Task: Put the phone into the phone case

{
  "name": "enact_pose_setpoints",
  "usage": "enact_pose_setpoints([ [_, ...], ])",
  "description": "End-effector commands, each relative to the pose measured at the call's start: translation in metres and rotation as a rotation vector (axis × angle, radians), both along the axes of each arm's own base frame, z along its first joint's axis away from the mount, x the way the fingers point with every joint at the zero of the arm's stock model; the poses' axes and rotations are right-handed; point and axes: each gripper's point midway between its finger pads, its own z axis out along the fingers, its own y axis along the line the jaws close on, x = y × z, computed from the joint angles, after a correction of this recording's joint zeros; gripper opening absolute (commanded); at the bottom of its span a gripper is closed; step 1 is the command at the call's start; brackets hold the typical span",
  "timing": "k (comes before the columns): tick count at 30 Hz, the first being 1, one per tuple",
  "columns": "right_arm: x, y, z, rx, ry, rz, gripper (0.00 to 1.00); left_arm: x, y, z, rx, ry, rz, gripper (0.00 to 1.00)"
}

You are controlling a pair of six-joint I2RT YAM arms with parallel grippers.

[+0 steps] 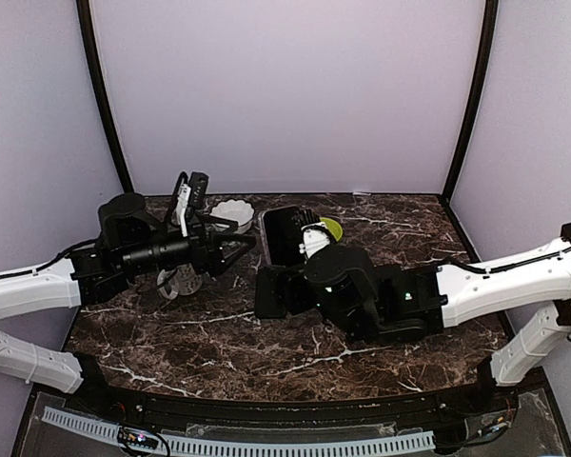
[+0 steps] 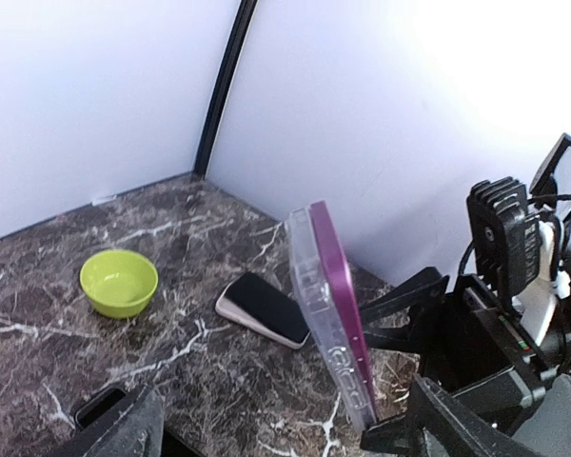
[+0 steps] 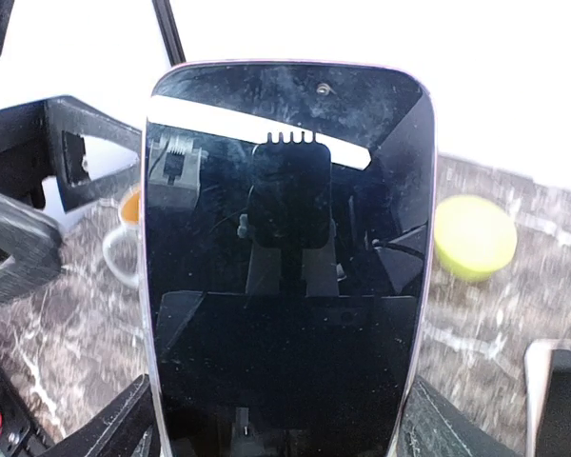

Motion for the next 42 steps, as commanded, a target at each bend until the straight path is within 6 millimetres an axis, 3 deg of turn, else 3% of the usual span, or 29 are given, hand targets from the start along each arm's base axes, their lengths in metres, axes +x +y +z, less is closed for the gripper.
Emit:
enact_pose_setpoints([
  [1,0.002,0.007,0.05,0.063,-0.187,-0.04,0.38,-0.017,0.0,0.05,-0.241,-0.06,-0.038,0.87],
  [10,-0.013,0.026,0.062,0.019,-0.258,0.015,0.38,-0.015,-0.016,0.048,-0.236,-0.033,-0.062,0.64],
  [14,-0.017,0.029,0.06,0.008,-0.263,0.036,0.38,-0.024,-0.022,0.051,-0.236,-0.06,-0.119,0.42],
  [16,-0.019,0.029,0.06,0.009,-0.263,0.045,0.38,-0.024,-0.022,0.048,-0.228,-0.059,-0.116,0.24],
  [17,-0.019,0.029,0.059,0.007,-0.263,0.049,0.38,-0.023,-0.022,0.047,-0.223,-0.057,-0.111,0.11],
  [19,-0.019,0.027,0.059,0.005,-0.262,0.047,0.38,-0.021,-0.022,0.044,-0.213,-0.055,-0.1,0.01],
  [23,-0.02,0.023,0.057,-0.013,-0.26,0.051,0.43,-0.022,-0.023,0.042,-0.196,-0.058,-0.106,0.0],
  [28,-0.023,0.007,0.058,-0.079,-0.256,0.079,0.96,-0.023,-0.022,0.038,-0.137,-0.079,-0.109,0.0],
  [32,-0.043,-0.003,0.066,-0.082,-0.24,0.316,0.98,-0.04,-0.022,0.043,-0.11,-0.139,-0.191,0.0],
  [35,-0.064,-0.004,0.074,0.009,-0.193,0.577,0.98,-0.07,-0.023,0.05,-0.114,-0.217,-0.341,0.0],
  [39,-0.075,-0.007,0.094,0.089,-0.216,0.707,0.97,-0.101,-0.023,0.057,-0.14,-0.3,-0.485,0.0],
  [42,-0.077,-0.006,0.104,0.119,-0.239,0.751,0.89,-0.11,-0.022,0.057,-0.15,-0.323,-0.531,0.0],
])
